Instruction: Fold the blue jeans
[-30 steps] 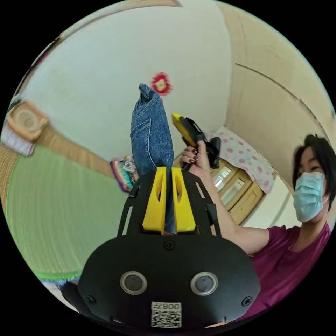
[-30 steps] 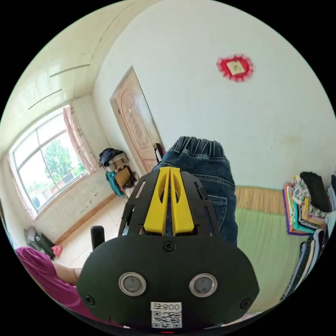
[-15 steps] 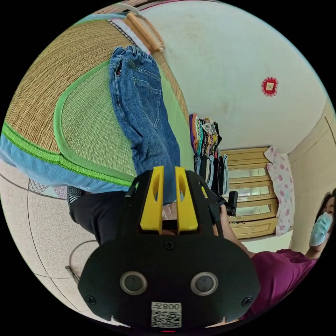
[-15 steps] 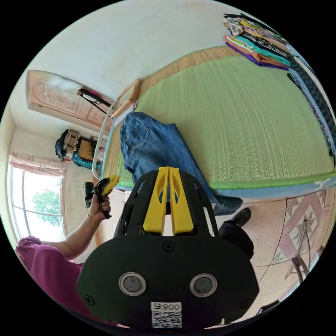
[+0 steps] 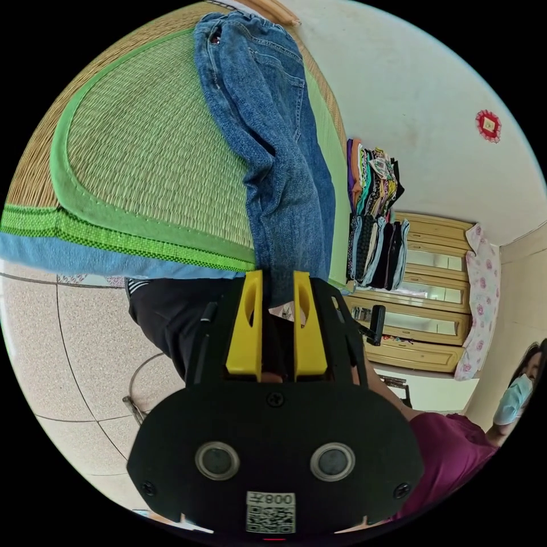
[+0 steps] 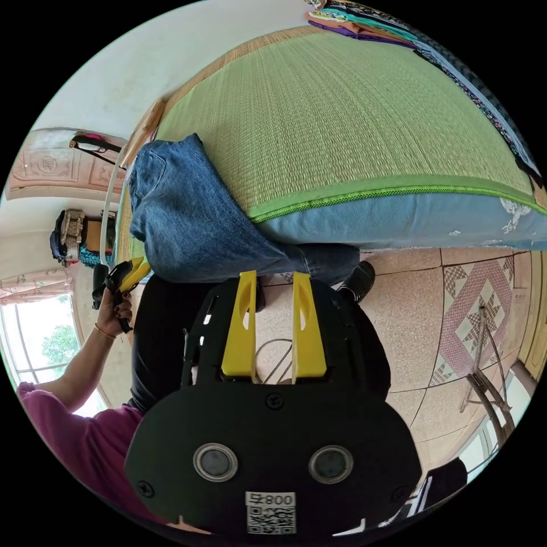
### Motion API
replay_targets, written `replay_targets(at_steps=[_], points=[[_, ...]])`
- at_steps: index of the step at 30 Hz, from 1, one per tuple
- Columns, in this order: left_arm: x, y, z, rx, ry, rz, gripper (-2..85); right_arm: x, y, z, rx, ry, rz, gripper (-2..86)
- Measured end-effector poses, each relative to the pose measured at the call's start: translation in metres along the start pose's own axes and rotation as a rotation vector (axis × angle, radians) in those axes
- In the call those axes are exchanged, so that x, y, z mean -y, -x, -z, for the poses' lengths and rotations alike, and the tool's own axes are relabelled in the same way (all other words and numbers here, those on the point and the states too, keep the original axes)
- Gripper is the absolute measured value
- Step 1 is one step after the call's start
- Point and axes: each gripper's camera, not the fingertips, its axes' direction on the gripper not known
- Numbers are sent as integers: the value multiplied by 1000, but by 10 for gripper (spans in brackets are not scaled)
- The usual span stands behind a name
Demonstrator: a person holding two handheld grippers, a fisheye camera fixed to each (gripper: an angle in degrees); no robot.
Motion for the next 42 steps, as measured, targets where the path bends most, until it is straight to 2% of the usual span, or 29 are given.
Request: replay_targets(at_steps=[10, 15, 21, 28, 37, 42], points=[[-13, 21, 22, 25, 39, 38, 69, 53, 17, -52, -13, 47, 132, 112], [-17, 30, 25, 27, 59, 73, 51, 73, 14, -70, 64, 89, 146, 110], [-37, 38, 30, 7, -5, 109, 50, 80, 23, -78, 50, 109, 172, 109], [-41, 30, 29, 99, 23, 108, 47, 87, 26, -86, 69, 149, 196, 111], [-53, 20, 24, 204, -23, 165, 21, 101, 33, -98, 96, 208, 295, 111], [-55, 24, 24, 182, -33, 170, 16, 102, 31, -100, 129, 188, 298, 104]])
